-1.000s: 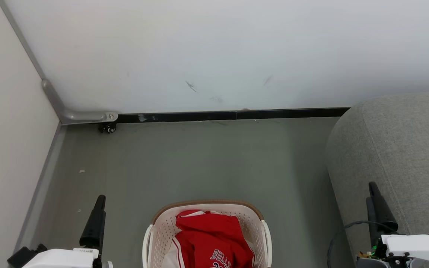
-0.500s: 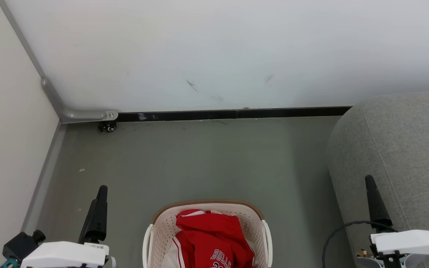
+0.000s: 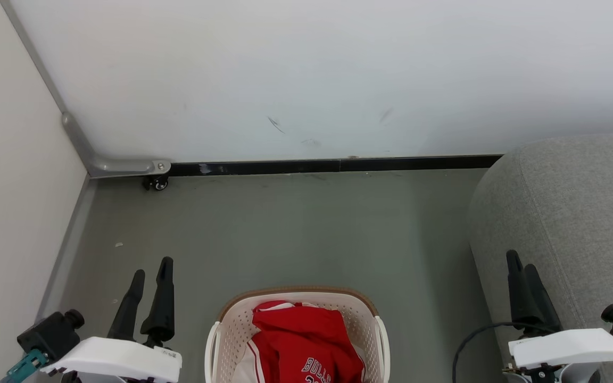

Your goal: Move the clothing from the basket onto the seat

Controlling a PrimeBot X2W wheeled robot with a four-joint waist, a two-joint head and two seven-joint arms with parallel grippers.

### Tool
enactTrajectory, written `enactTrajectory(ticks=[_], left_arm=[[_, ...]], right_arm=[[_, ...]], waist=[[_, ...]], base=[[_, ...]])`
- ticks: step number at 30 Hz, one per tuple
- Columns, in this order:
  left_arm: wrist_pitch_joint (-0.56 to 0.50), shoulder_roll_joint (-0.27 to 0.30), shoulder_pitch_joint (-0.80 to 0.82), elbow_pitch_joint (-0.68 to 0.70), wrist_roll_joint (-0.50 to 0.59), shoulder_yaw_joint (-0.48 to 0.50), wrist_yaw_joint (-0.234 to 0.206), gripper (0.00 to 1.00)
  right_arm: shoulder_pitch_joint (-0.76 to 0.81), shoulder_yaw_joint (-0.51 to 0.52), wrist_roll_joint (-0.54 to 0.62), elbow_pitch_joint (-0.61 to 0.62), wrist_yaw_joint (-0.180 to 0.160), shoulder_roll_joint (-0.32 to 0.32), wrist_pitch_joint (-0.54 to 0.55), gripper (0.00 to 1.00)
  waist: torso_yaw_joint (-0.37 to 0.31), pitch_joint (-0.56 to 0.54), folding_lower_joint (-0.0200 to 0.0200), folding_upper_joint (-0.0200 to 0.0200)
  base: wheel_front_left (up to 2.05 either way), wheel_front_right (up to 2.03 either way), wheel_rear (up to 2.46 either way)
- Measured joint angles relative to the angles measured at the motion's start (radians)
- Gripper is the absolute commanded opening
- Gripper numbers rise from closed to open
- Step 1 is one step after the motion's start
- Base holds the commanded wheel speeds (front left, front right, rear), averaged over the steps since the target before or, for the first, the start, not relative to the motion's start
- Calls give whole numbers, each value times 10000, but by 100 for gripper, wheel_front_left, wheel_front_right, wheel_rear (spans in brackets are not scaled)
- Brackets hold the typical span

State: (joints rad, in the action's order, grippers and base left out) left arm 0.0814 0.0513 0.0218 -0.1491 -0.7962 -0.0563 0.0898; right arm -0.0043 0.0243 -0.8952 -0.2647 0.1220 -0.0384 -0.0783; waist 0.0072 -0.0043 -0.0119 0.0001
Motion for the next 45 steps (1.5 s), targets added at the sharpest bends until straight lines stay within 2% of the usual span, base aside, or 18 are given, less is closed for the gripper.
enactTrajectory(ticks=[8,13,25,34,45], left_arm=[[278,203,-24,207,1944,-433,-295,100],[451,366,-37,236,3060,-685,-531,100],[917,387,-341,105,5204,-1158,-1170,100],[1237,332,-423,-130,6180,-1279,-1521,100],[1626,278,-434,-213,7310,-1409,-1737,100]], right_arm=[[28,-90,1394,-36,8,4,-291,100],[40,-157,2228,-71,8,8,-479,100],[40,-299,4167,-305,10,6,-920,100],[40,-454,5327,-416,12,2,-1235,100],[40,-752,6429,-523,12,-6,-1641,100]], waist=[[14,46,70,0],[20,78,91,0],[9,85,103,0],[3,34,108,0],[9,-54,112,0]], base=[[0,0,0],[0,0,0],[0,0,0],[0,0,0],[0,0,0]])
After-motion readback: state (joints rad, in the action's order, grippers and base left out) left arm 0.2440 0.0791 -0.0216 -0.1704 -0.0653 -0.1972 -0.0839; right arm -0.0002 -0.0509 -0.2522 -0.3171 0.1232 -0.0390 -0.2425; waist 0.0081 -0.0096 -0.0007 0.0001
